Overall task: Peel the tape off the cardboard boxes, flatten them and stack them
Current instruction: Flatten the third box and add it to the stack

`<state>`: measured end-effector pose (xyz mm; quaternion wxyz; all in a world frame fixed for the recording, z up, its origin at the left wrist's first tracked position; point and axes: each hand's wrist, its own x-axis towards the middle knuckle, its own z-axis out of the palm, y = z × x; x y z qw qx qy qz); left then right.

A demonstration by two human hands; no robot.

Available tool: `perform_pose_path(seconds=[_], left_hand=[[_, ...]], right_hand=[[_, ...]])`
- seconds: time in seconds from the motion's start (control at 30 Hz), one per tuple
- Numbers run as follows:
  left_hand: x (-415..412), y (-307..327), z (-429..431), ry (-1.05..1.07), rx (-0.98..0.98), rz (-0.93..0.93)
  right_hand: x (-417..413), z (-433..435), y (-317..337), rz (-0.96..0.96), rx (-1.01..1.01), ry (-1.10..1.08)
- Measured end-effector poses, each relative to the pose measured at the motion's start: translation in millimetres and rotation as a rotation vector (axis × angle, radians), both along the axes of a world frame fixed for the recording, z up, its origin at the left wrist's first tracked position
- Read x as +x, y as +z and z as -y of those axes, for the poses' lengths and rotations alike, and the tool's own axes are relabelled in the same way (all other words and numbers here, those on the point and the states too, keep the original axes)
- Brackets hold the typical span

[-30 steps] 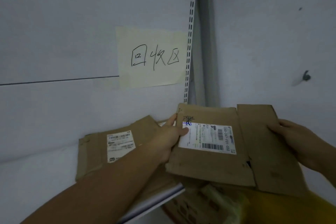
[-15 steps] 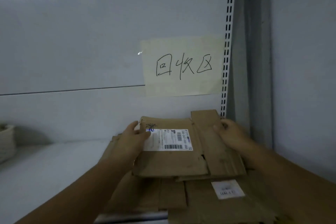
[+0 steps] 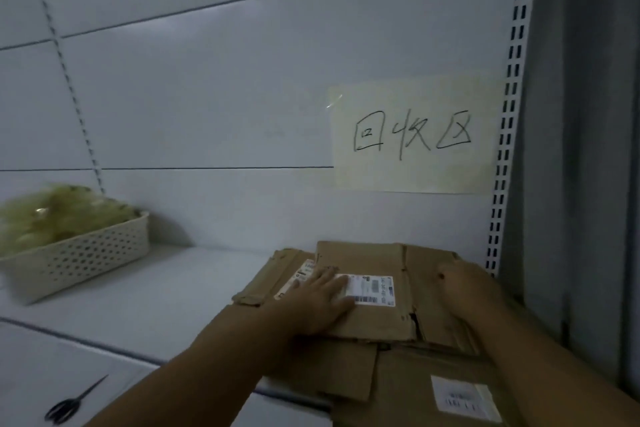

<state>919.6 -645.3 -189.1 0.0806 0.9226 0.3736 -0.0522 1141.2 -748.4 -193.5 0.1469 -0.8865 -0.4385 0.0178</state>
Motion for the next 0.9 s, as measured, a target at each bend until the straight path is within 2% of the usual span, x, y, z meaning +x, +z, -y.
perform_pose_path(seconds=[0.07,0.1,0.17,0.23,0.27,0.37,0.47,0.53,0.63,0.8,0.9], left_hand=[[-4.2,9.8,9.1,-0.045,-0.033,0.039],[-9.6,13.1,11.6,-0.056,-0.042,0.072],[-32.3,17.5,11.1,-0.041,0.05,0.16],[-67.3,20.8,2.4,-0.08,0.236,0.16],[-89.8,25.2,-1.5,-0.127,0.304,0.138],[-175.9,44.2,-16.1,-0.143,0.487,0.112],[-287.3,64.0,-43.4,0.074,0.549,-0.016],[-367.1,71.9,-62.1,0.315,0.462,-0.151],[-471.9,75.5,-74.5,0.607,0.34,-0.096],[-605.1,66.1,-83.1,0.71,0.379,-0.178],[-659.7,67.6,-91.5,0.83,0.307,-0.106]], right_hand=[[1.6,-7.3,10.8,-0.187,-0.079,-0.055],[-6.1,-8.2,18.0,-0.206,-0.152,-0.063],[-31.5,-19.4,32.6,-0.055,-0.233,-0.054],[-61.9,-35.5,36.4,0.219,-0.172,0.047],[-83.3,-44.4,40.6,0.289,-0.114,0.124],[-176.1,-80.0,54.8,0.267,0.032,0.385],[-302.7,-113.8,65.0,0.274,0.151,0.715],[-390.5,-125.6,66.7,0.242,0.223,0.885],[-499.8,-138.6,53.9,0.212,0.121,1.041],[-619.8,-163.7,35.6,0.267,-0.009,1.182],[-667.9,-177.2,35.6,0.268,-0.02,1.233]])
